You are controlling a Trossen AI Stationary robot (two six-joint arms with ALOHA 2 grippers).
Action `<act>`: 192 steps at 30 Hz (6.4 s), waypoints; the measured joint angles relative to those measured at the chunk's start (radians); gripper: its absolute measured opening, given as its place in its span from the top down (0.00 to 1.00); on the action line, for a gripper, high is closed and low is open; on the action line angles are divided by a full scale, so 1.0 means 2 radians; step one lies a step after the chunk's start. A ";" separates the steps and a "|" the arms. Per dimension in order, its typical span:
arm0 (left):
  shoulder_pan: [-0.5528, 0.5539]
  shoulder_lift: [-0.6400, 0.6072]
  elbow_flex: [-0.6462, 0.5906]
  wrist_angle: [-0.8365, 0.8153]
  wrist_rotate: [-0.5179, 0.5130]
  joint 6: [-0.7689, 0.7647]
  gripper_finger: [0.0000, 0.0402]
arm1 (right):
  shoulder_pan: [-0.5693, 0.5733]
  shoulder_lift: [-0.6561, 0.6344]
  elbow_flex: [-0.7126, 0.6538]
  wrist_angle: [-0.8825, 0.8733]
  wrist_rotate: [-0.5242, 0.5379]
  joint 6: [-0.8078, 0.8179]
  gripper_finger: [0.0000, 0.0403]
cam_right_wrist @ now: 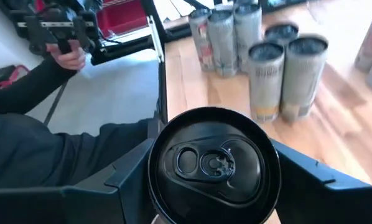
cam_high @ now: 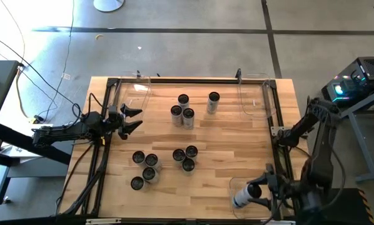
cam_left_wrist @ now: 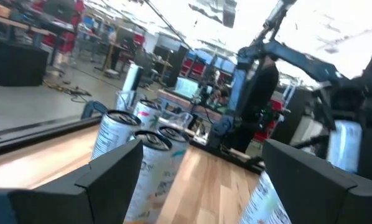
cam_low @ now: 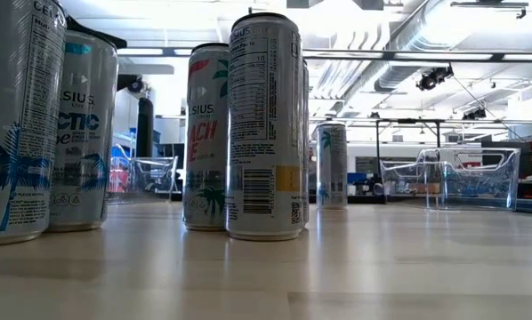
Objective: Sort soda cans
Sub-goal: Put the white/blue soda can into the bottom right transparent bin, then adjust the bottom right transparent bin
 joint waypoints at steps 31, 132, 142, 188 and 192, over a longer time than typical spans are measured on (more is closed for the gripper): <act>0.000 0.000 0.000 0.020 -0.036 -0.012 0.19 | -0.007 0.151 0.001 -0.003 -0.075 0.081 0.41; 0.000 0.000 0.000 0.017 -0.069 -0.014 0.19 | -0.051 0.125 0.008 0.127 -0.149 -0.118 0.25; 0.000 0.000 0.000 0.017 -0.069 -0.014 0.19 | -0.069 0.063 0.008 0.145 -0.144 -0.229 0.25; 0.000 0.000 0.000 0.016 -0.064 -0.026 0.19 | -0.284 0.051 -0.117 0.055 -0.466 -0.343 0.64; 0.000 0.000 0.000 0.016 -0.065 -0.027 0.19 | -0.284 0.051 -0.118 0.061 -0.464 -0.343 0.74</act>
